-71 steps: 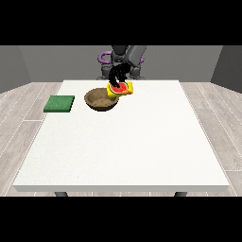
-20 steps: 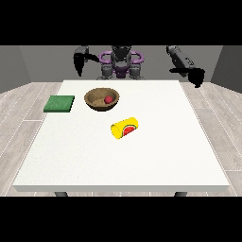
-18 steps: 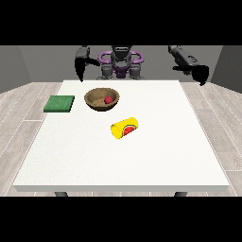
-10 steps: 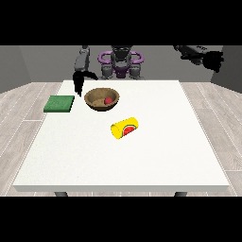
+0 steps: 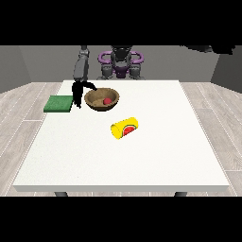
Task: Pick the cup and pour the ball into the bowl, then pick the bowl and place it on the pad
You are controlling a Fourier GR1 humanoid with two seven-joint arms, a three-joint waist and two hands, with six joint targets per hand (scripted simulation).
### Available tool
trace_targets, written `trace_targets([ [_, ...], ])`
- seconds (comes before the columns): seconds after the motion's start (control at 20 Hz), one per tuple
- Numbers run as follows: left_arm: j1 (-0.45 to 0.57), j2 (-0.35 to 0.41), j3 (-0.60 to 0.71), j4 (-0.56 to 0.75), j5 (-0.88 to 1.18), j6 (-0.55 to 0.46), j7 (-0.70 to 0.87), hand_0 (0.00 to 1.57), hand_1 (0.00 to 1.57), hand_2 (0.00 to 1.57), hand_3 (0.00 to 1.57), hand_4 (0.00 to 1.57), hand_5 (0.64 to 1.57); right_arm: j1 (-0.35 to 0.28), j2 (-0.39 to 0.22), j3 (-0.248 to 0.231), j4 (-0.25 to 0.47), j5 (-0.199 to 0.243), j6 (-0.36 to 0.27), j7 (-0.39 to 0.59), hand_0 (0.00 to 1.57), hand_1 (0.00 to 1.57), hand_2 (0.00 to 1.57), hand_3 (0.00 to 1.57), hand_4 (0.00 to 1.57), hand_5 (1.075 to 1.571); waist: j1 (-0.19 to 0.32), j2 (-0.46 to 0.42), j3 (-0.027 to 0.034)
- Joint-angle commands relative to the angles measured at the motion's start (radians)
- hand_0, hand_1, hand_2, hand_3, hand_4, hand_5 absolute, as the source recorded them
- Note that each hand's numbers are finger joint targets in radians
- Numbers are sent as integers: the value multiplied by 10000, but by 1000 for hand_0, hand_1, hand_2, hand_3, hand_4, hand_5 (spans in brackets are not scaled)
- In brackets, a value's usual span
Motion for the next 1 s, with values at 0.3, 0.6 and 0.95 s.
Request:
trace_targets([
  [0.3,-516,506,72,-476,475,-234,843,0,0,0,0,0,1534,-1331,20,-529,2753,-143,-146,-1135,0,0,0,0,380,1571,236,212,-4],
  [0.6,-565,518,50,-994,629,-155,1048,0,0,0,0,0,1527,-1520,-449,-949,3532,-348,216,-1749,0,0,0,0,294,1566,621,612,-2],
  [0.95,-1461,658,-49,-807,807,-153,1533,0,0,0,0,0,1542,-2099,291,-416,3416,161,-983,-1252,0,0,0,0,433,1570,752,587,-6],
])
